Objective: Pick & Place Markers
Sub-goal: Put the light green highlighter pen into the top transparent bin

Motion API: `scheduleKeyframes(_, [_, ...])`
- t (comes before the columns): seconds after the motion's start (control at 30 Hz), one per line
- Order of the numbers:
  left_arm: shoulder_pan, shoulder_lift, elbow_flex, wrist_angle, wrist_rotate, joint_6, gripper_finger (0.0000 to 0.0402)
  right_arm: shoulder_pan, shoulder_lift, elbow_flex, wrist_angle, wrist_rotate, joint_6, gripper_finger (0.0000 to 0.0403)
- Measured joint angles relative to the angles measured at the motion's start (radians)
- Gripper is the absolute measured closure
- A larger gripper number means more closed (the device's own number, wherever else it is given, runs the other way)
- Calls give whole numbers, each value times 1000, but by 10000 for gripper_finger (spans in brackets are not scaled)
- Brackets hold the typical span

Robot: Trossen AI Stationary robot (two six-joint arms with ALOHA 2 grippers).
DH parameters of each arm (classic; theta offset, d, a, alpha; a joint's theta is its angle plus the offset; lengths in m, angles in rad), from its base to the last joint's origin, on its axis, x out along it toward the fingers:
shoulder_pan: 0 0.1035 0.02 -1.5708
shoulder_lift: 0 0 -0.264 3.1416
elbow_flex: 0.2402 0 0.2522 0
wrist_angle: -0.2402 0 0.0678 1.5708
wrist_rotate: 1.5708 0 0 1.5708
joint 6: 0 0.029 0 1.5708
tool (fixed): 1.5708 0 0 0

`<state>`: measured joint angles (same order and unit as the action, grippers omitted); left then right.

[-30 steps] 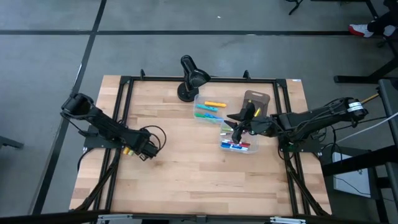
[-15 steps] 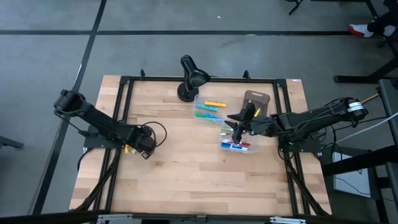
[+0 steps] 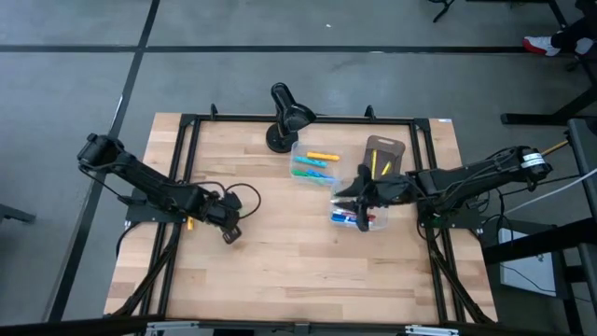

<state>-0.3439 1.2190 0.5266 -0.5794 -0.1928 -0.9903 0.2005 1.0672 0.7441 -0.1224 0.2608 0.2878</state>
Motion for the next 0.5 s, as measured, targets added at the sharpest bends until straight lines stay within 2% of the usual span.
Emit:
scheduleKeyframes(0.2, [0, 0, 1, 182, -34, 105, 350, 0, -1, -6, 86, -272, -143, 267])
scheduleKeyframes(0.33, [0, 0, 2, 274, -53, 156, 350, -8, -39, -96, 248, -468, -199, 267])
scheduleKeyframes(0.5, [11, 0, 2, 353, -59, 197, 350, -28, -157, -288, 484, -545, -187, 267])
